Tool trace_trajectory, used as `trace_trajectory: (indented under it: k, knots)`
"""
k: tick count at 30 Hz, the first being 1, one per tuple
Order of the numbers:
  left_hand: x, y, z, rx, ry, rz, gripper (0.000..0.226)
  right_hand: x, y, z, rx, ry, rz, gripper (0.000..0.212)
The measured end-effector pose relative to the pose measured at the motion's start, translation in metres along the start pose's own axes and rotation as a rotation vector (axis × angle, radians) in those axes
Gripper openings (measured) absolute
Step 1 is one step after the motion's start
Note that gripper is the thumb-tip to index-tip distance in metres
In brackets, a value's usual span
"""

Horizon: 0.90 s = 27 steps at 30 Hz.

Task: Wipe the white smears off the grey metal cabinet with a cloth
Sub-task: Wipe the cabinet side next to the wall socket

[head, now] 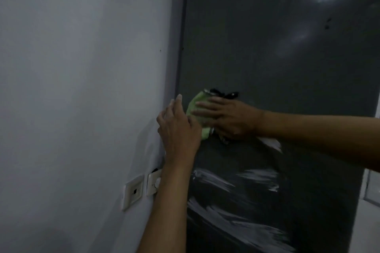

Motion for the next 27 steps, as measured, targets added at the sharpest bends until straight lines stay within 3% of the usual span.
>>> trace_trajectory:
  k: [3, 6, 13, 17, 20, 24, 27]
  knots:
    - [0.000, 0.002, -0.004, -0.016, 0.001, 0.017, 0.064, -0.030, -0.013, 0.056, 0.240, 0.025, 0.171, 0.049]
    - [-0.002, 0.004, -0.010, -0.052, -0.022, 0.028, 0.061, -0.032, -0.024, 0.076, 0.452, 0.051, 0.192, 0.058]
    - [0.001, 0.002, -0.006, -0.006, -0.139, 0.085, 0.053, 0.005, -0.030, 0.015, 0.505, 0.160, 0.134, 0.073]
    - [0.020, 0.000, -0.007, -0.028, -0.277, 0.011, 0.036, 0.009, -0.037, 0.005, 0.605, 0.681, 0.181, 0.085]
    - [0.033, -0.009, 0.001, 0.047, -0.188, -0.030, 0.036, 0.005, -0.053, 0.006, 0.698, 1.040, 0.258, 0.094]
    - [0.041, -0.020, 0.015, 0.171, -0.082, 0.013, 0.038, -0.001, -0.065, -0.008, 0.732, 1.083, 0.305, 0.103]
    - [0.047, -0.025, 0.021, 0.200, -0.031, 0.041, 0.037, 0.004, -0.073, -0.017, 0.773, 1.134, 0.354, 0.083]
Point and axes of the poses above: each hand's wrist, its own y-axis towards the middle knuckle, its own x-axis out of the palm, z = x × y, the point moved 9 cm from there along y, towards the middle knuckle, and after that the axes turned 6 degrees about -z, right-handed, at the moved point
